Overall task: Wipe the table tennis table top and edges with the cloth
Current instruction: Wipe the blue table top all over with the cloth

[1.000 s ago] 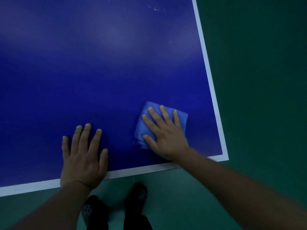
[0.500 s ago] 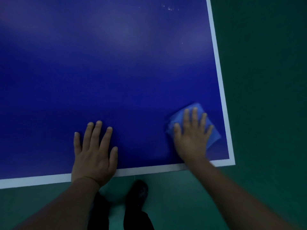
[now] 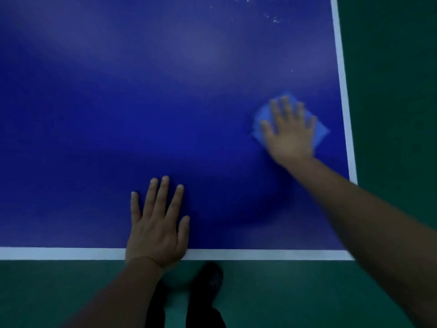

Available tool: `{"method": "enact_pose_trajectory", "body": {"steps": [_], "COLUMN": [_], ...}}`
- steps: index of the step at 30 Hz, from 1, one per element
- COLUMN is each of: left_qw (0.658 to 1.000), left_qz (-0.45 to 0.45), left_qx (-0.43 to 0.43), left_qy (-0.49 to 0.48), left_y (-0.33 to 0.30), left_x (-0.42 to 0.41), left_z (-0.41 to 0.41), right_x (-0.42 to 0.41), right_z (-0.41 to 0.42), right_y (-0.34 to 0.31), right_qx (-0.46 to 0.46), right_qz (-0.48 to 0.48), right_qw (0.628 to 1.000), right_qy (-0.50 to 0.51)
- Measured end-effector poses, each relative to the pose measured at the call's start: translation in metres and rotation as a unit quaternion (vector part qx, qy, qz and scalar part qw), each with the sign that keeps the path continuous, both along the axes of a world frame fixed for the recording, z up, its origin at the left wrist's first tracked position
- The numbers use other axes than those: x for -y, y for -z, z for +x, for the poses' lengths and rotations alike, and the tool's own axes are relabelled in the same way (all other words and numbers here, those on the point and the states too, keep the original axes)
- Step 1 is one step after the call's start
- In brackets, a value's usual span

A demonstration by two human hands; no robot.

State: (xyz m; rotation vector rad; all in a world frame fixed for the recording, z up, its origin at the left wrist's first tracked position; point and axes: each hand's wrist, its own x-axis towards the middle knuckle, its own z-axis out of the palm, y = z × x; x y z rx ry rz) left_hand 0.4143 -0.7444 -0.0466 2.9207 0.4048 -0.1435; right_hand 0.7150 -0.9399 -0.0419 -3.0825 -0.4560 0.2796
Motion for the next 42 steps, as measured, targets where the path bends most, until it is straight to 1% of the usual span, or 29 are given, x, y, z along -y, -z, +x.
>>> {"method": "enact_pose_trajectory", "body": {"steps": [2,3,5,6,7,9,11,13,15,17,19,20,23,24,26,28,29,31,33,35,36,37,38,39,40,42], "left_qw": [1.000,1.000,1.000,1.000,1.000,1.000,1.000,1.000,0.999,1.000,1.000,1.000,1.000,0.999,0.999,0.999,0.999,0.999,0.999,0.999,0.999,0.999,0.999,0.999,0.999,0.999], "left_qz": [0.003,0.003,0.005,0.005,0.004,-0.003,-0.010,-0.014,-0.021,-0.020,-0.013,-0.010,-0.005,-0.007,-0.009,-0.007,-0.006,-0.005,0.002,0.004,0.006,0.007,0.007,0.005,0.005,0.008], "left_qx": [-0.011,-0.012,-0.014,-0.013,-0.010,0.001,0.011,0.016,0.011,0.000,-0.011,-0.016,-0.029,-0.033,-0.037,-0.040,-0.043,-0.047,-0.050,-0.051,-0.049,-0.049,-0.049,-0.048,-0.045,-0.044], "left_qy": [0.008,0.010,0.008,0.007,0.006,0.001,-0.006,-0.020,-0.030,-0.019,-0.002,0.002,0.009,0.009,0.009,0.008,0.008,0.009,0.012,0.011,0.011,0.013,0.014,0.013,0.011,0.012], "left_y": [0.001,0.002,0.003,0.002,0.001,0.000,-0.001,-0.001,-0.001,-0.001,-0.002,-0.002,-0.001,-0.001,-0.001,0.000,-0.001,-0.001,-0.001,-0.001,-0.002,-0.001,-0.001,-0.001,-0.001,0.000], "left_x": [0.000,0.000,0.000,0.000,0.000,0.000,0.000,0.000,0.000,0.001,0.001,0.000,0.000,0.000,-0.001,-0.001,-0.001,-0.002,-0.002,-0.002,-0.002,-0.002,-0.002,-0.002,-0.003,-0.002], "left_z": [-0.001,0.000,0.000,0.000,0.000,-0.001,-0.002,-0.002,-0.001,-0.001,0.000,0.000,0.000,0.000,0.000,0.000,0.000,0.000,0.000,-0.001,-0.001,-0.001,-0.001,-0.001,-0.001,0.000], "right_x": [0.055,0.069,0.067,0.054,0.035,-0.016,-0.074,-0.133,-0.178,-0.199,-0.186,-0.168,-0.072,-0.033,0.036,0.065,0.063,0.035,-0.001,-0.025,-0.029,-0.027,-0.022,-0.016,-0.007,0.018], "right_z": [0.017,0.016,-0.002,-0.016,-0.033,-0.072,-0.105,-0.123,-0.119,-0.096,-0.057,-0.032,0.052,0.075,0.103,0.105,0.098,0.073,0.030,-0.014,-0.020,-0.010,0.010,0.036,0.065,0.116], "right_y": [-0.006,-0.009,-0.008,-0.006,-0.005,-0.002,0.002,0.001,-0.003,-0.003,-0.001,0.001,0.000,-0.002,-0.011,-0.016,-0.014,-0.010,-0.002,0.006,0.006,0.003,-0.001,-0.003,-0.005,-0.009], "right_qx": [-0.015,-0.016,0.000,0.005,0.009,0.020,0.026,0.006,-0.019,-0.032,-0.027,-0.012,0.021,0.021,0.004,-0.015,-0.010,0.008,0.025,0.038,0.024,0.000,-0.001,0.010,0.019,0.001], "right_qz": [0.003,0.012,0.021,0.020,0.020,0.023,0.034,0.054,0.065,0.051,0.031,0.020,-0.009,-0.014,-0.005,0.016,0.020,0.020,0.026,0.024,0.024,0.026,0.023,0.011,-0.006,-0.010], "right_qw": [0.995,0.990,0.987,0.991,0.996,0.999,0.984,0.961,0.943,0.936,0.947,0.960,0.996,1.000,0.994,0.984,0.984,0.991,0.999,0.986,0.977,0.972,0.973,0.980,0.989,1.000], "right_qy": [0.103,0.139,0.157,0.134,0.089,-0.037,-0.171,-0.270,-0.326,-0.348,-0.318,-0.278,-0.083,-0.011,0.109,0.175,0.179,0.128,0.004,-0.158,-0.211,-0.235,-0.229,-0.198,-0.146,-0.018]}}
